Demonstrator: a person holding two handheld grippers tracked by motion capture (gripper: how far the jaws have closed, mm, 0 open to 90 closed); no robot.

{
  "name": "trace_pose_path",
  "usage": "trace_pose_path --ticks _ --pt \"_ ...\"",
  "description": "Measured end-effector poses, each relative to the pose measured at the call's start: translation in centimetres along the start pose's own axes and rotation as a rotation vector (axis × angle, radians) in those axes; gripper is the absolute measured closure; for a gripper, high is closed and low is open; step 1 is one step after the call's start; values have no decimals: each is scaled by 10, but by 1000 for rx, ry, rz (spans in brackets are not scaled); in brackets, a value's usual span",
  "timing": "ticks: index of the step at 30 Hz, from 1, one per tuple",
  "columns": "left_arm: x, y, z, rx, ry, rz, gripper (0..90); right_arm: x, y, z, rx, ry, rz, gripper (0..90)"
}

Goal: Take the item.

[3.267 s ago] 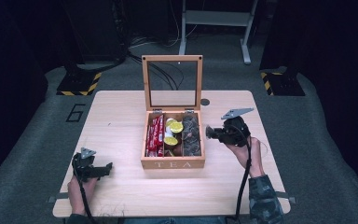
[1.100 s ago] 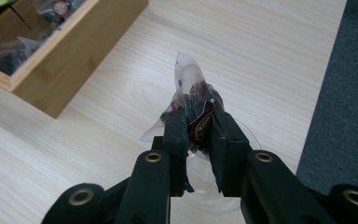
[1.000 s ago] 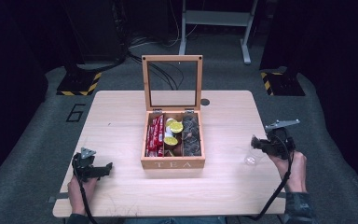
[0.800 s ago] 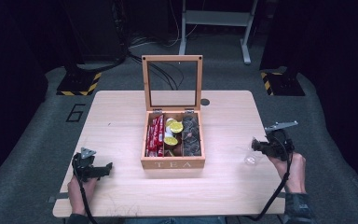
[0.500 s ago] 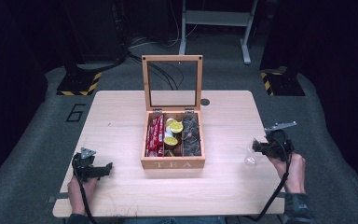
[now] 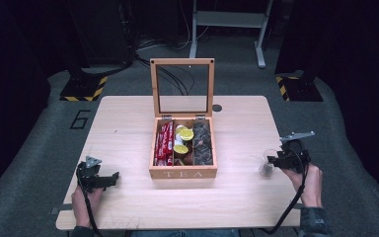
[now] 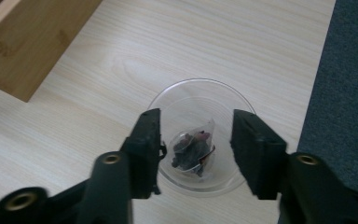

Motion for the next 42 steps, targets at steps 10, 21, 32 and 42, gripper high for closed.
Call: trace_pose_path --ticks 10,21,32,42 --pt "0 0 0 1 0 0 4 13 13 -6 -9 -111 -37 188" --pt "0 0 0 1 -1 0 4 26 38 -15 33 -214 -65 34" --pt "0 0 0 4 1 0 4 25 83 -24 117 -263 -94 0" --pt "0 0 0 4 1 0 4 3 129 -24 179 -270 -145 0"
Point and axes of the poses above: each handheld gripper's, and its own axes: x roughly backward along the jaws, z roughly out of its underside, y roughly to its left, the point moved 9 cm from there along -x, roughly forward along the jaws, and after that the axes turned 10 degrees about x, right-handed, at the moved point
